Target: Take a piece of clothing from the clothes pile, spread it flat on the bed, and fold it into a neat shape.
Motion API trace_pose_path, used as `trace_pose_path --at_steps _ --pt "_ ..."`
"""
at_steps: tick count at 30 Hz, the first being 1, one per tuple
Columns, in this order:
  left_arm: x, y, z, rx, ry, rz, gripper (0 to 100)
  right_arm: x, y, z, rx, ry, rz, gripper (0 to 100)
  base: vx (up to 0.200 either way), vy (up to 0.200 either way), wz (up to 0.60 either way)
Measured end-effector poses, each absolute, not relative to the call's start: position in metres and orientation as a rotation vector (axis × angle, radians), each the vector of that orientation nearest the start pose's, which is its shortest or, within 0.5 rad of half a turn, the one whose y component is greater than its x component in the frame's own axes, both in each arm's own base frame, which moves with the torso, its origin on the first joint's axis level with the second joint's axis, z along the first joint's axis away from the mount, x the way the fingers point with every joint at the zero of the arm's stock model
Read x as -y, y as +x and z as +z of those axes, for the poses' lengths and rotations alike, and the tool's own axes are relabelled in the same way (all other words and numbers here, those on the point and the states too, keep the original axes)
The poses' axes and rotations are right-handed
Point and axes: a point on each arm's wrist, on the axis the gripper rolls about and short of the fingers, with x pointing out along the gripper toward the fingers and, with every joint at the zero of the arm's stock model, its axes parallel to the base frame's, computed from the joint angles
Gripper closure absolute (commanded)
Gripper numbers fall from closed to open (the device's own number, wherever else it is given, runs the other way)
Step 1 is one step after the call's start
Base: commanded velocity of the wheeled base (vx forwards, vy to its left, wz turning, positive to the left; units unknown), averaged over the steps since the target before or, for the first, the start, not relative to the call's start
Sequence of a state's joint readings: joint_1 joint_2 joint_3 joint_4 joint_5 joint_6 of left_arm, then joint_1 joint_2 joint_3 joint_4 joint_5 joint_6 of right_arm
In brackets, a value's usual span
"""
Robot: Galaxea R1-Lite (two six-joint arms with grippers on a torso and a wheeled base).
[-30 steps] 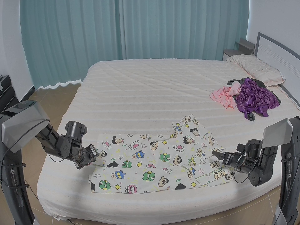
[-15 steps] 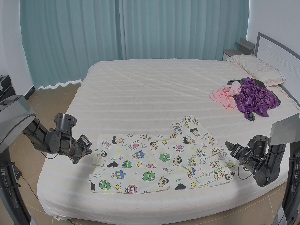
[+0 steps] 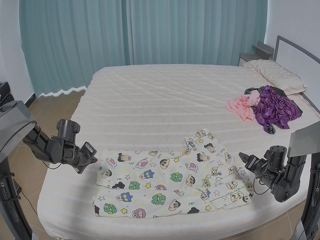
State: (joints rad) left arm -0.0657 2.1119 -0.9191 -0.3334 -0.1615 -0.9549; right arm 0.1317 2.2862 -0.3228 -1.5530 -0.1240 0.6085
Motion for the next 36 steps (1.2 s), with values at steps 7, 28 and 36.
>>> trace_pose_path --at_steps 7,28,36 --pt "0.028 0.355 0.046 -0.875 -0.946 0.202 100 -0.039 0.289 -0.004 -0.403 0.546 -0.107 0 0.2 0.0 0.0" --pt "0.041 0.347 0.037 -0.881 -0.928 0.171 100 -0.039 0.288 -0.004 -0.406 0.546 -0.106 0 0.01 0.0 0.0" --pt "0.046 0.343 0.035 -0.895 -0.937 0.176 100 -0.039 0.288 -0.004 -0.406 0.546 -0.106 0 0.0 -0.025 0.0"
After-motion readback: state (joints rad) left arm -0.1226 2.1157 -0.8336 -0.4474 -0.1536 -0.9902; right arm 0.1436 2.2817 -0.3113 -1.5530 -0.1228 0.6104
